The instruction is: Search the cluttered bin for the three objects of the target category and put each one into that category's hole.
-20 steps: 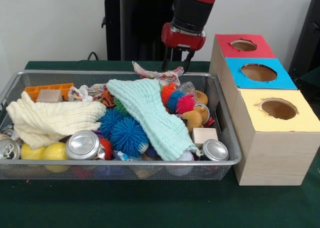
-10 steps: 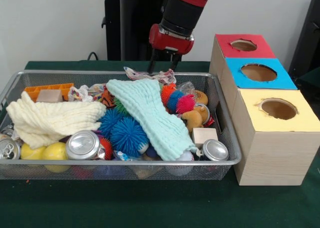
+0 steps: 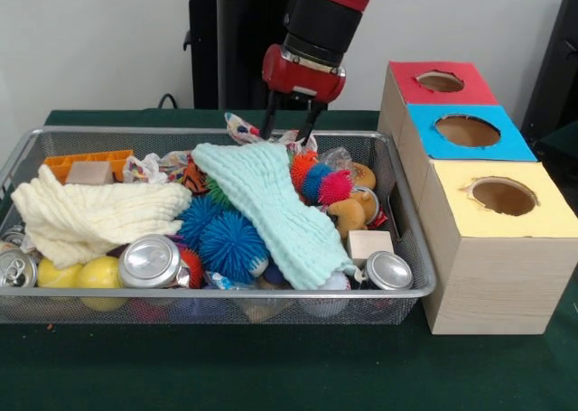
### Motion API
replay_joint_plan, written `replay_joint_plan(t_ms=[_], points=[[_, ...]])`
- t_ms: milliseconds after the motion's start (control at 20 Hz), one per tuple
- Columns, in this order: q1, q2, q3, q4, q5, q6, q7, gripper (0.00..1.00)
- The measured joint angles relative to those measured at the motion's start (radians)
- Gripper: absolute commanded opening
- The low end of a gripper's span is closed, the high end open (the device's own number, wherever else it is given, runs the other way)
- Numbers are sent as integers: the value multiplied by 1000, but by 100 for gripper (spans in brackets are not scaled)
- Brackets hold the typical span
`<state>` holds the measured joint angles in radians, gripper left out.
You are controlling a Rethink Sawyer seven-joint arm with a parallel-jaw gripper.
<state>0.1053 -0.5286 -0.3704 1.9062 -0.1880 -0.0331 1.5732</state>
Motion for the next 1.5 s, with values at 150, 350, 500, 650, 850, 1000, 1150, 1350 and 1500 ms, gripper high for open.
replay_joint_plan(t_ms=[150, 350, 500, 650, 850, 1000, 1150, 1350, 1500], points=[[-10, 0, 0, 0, 0, -47, 0, 100], [-36, 0, 8, 0, 0, -81, 0, 100], [-83, 9, 33, 0, 0, -104, 0, 100], [-111, 22, 53, 0, 0, -105, 0, 100], [-142, 37, 85, 0, 3, -105, 0, 100], [-170, 41, 117, 3, 13, -103, 1, 100], [-226, 40, 169, 18, 38, -93, 1, 100], [-297, 30, 230, 51, 81, -80, 1, 0], [-327, 30, 262, 65, 102, -62, 1, 0]])
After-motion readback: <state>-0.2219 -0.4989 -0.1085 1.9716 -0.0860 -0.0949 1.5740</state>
